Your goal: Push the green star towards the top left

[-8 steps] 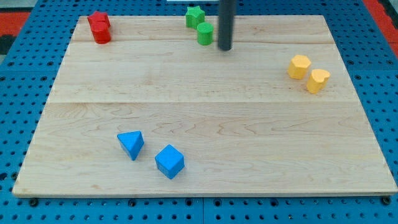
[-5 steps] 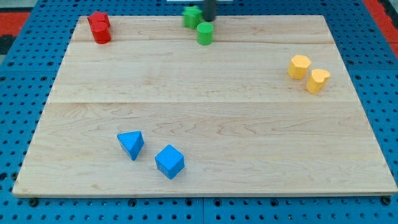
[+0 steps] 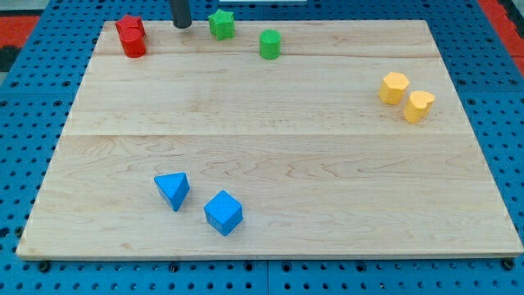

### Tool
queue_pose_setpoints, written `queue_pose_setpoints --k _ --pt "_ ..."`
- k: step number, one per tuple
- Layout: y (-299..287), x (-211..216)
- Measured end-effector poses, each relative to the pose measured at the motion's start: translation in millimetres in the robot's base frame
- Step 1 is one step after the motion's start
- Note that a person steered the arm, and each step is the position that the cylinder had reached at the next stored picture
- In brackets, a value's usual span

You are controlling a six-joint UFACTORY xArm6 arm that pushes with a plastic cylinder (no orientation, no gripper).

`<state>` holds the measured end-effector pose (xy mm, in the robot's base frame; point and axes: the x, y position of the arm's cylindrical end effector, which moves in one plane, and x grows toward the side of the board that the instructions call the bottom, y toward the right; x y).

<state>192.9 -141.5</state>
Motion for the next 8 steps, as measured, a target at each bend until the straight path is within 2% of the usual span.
queue_pose_setpoints --k 1,2,3,4,5,6,7,8 --pt "13.9 -0.9" --pt "93.8 37.5" --pt "76.5 133.0" --pt "145.0 165.4" --pt "183.1 113.3" --pt "214.6 80.7" --pt "218.1 16.2" --pt "148.8 -0.6"
